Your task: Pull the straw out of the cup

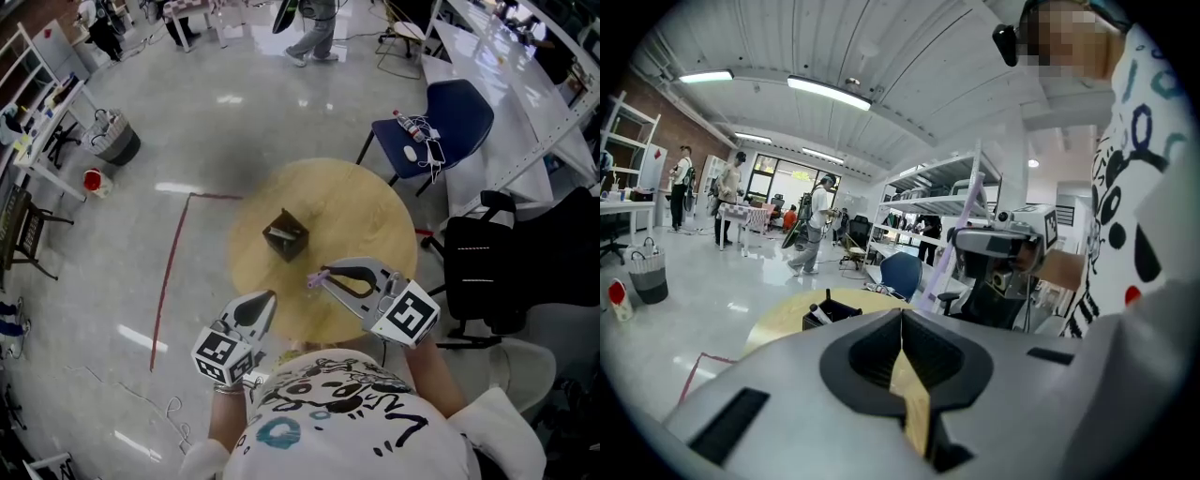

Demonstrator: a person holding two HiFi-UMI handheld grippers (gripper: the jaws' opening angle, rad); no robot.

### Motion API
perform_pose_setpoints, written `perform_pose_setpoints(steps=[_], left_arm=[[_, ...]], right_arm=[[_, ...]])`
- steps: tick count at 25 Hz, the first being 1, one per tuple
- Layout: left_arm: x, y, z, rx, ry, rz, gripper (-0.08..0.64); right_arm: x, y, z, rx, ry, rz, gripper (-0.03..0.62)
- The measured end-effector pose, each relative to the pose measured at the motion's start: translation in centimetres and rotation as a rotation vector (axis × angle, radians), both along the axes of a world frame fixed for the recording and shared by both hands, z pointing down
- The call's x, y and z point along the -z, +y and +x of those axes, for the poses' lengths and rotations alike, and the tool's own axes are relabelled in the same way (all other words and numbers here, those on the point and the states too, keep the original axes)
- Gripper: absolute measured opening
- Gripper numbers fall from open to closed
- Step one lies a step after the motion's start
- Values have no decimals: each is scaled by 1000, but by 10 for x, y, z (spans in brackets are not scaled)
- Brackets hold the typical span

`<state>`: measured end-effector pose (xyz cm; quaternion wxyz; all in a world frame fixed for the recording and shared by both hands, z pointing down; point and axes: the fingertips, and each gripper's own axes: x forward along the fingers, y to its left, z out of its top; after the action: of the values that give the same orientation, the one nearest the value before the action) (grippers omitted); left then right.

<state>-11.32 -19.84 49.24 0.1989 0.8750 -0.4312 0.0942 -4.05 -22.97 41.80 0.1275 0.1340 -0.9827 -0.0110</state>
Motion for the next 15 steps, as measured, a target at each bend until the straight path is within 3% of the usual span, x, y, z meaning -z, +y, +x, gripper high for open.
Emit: perform_pose_setpoints(steps=[10,15], left_arm=[[1,2,9,-31,-5,15,15],[8,2,19,-52,0,35,15]], right_arm=[[24,1,23,-60,-88,-24,40],[15,-6,49,-112,-74,-42,40]])
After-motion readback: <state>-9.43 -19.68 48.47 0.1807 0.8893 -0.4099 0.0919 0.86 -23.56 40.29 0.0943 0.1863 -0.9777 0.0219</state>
